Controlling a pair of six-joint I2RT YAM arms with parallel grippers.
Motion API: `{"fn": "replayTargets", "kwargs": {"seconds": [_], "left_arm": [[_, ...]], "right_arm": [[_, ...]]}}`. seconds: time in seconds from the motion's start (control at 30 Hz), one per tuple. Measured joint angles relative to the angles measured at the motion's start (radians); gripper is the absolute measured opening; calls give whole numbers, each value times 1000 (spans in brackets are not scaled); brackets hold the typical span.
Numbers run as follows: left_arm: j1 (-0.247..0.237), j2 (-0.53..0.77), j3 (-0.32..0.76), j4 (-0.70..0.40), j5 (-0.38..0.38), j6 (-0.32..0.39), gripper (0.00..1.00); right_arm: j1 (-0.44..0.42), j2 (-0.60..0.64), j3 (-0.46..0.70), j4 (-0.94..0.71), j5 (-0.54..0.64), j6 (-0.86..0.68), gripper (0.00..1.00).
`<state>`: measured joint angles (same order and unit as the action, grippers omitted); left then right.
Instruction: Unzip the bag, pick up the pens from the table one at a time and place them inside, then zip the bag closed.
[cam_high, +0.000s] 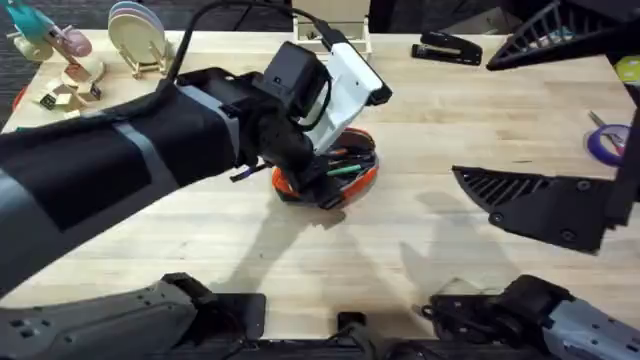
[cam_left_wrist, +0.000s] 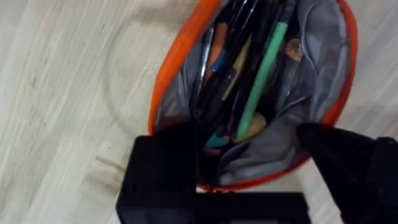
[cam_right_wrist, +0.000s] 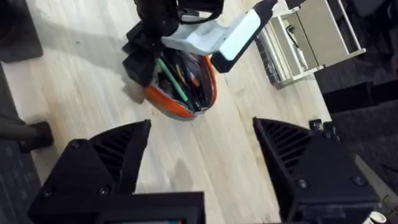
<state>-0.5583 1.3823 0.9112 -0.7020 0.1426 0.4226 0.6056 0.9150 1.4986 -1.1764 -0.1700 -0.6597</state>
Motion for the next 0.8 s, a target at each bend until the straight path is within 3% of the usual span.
{"fn": "replayTargets", "kwargs": {"seconds": [0.47,0.8], "left_arm": [[14,-61,0,-9,18,-37,992],[190,-383,-2,-110,82,-18,992]], "right_arm": [[0,0,0,2,2,0,997],[0,0,0,2,2,0,997]]}}
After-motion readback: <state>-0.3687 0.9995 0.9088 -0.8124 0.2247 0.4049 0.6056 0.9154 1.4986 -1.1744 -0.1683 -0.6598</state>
